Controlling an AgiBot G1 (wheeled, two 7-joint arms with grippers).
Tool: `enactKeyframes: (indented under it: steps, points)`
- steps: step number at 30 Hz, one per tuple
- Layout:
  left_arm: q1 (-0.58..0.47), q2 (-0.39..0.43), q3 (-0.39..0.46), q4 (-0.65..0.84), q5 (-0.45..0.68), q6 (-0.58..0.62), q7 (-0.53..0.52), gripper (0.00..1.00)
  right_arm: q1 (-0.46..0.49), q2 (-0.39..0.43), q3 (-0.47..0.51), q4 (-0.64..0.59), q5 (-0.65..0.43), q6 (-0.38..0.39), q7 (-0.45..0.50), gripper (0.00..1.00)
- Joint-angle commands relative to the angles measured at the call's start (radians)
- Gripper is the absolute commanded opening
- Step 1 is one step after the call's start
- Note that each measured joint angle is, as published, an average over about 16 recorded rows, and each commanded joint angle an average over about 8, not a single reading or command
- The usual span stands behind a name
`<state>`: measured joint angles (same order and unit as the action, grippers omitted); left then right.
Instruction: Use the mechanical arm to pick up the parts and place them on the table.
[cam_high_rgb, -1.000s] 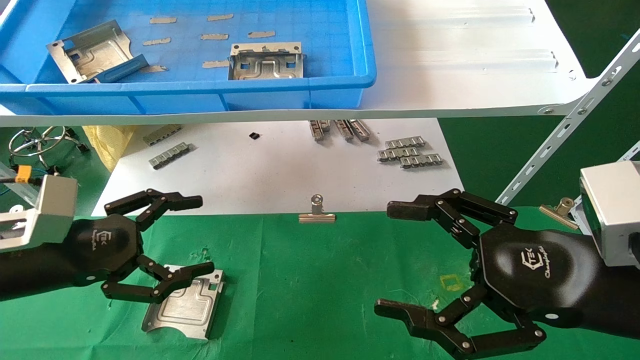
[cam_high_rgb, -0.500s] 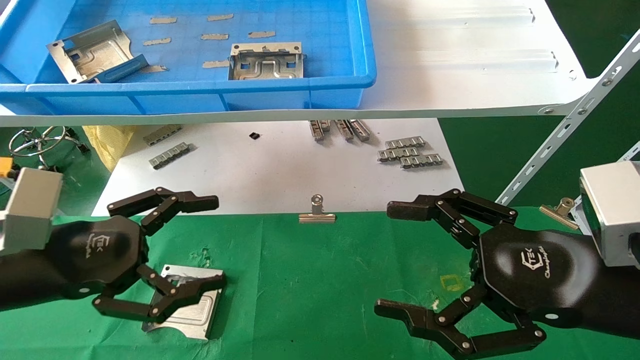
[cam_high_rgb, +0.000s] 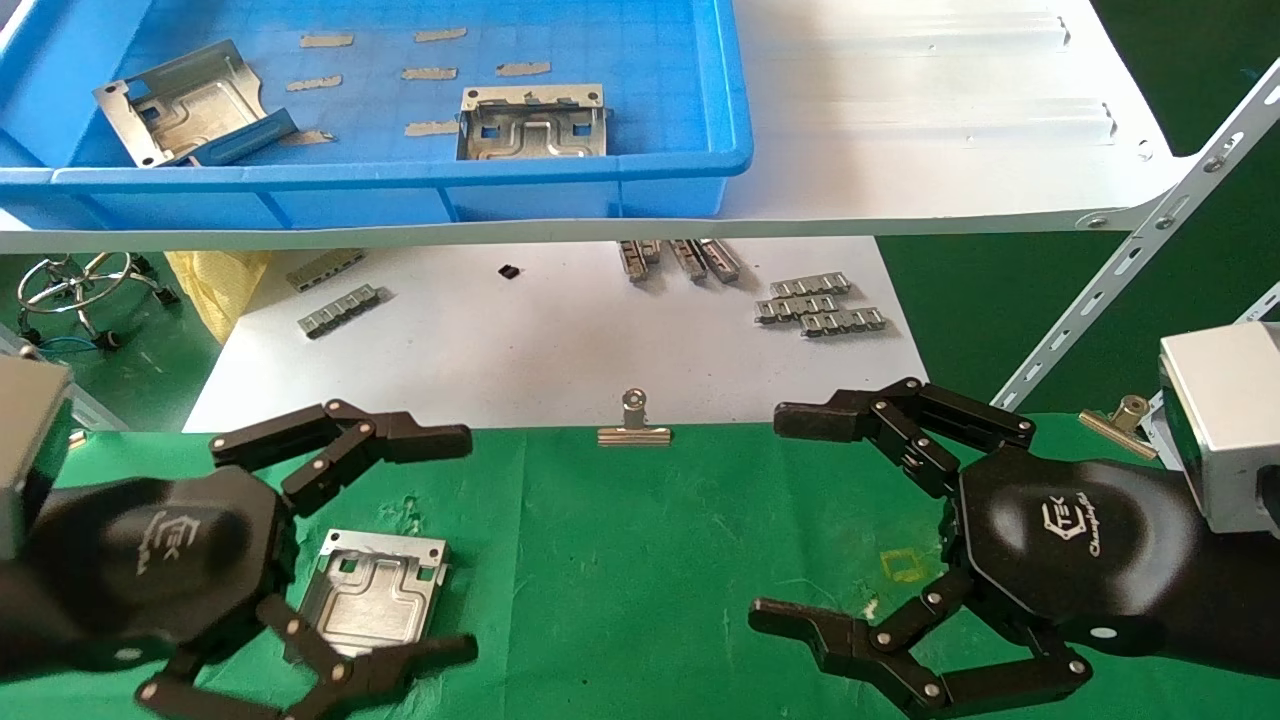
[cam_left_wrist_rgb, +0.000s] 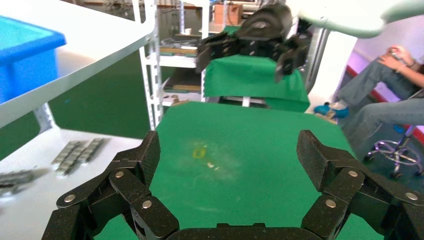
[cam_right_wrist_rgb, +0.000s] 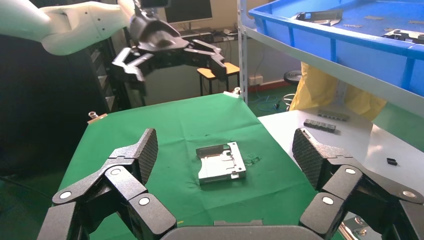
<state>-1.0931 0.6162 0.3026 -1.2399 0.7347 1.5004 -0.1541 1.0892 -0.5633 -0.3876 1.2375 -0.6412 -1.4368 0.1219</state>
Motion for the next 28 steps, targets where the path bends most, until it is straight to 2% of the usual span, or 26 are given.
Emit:
enactKeyframes:
  steps: [1, 7, 28]
  points:
    - [0.014, -0.004, -0.018, -0.035, -0.003, -0.003, -0.025, 1.0, 0.0, 0.0, 0.0, 0.0, 0.0, 0.0, 0.0, 1.0]
    - [0.032, -0.009, -0.04, -0.076, -0.009, -0.007, -0.046, 1.0, 0.0, 0.0, 0.0, 0.0, 0.0, 0.0, 0.0, 1.0]
    - [0.02, -0.006, -0.025, -0.048, -0.006, -0.006, -0.034, 1.0, 0.0, 0.0, 0.0, 0.0, 0.0, 0.0, 0.0, 1.0]
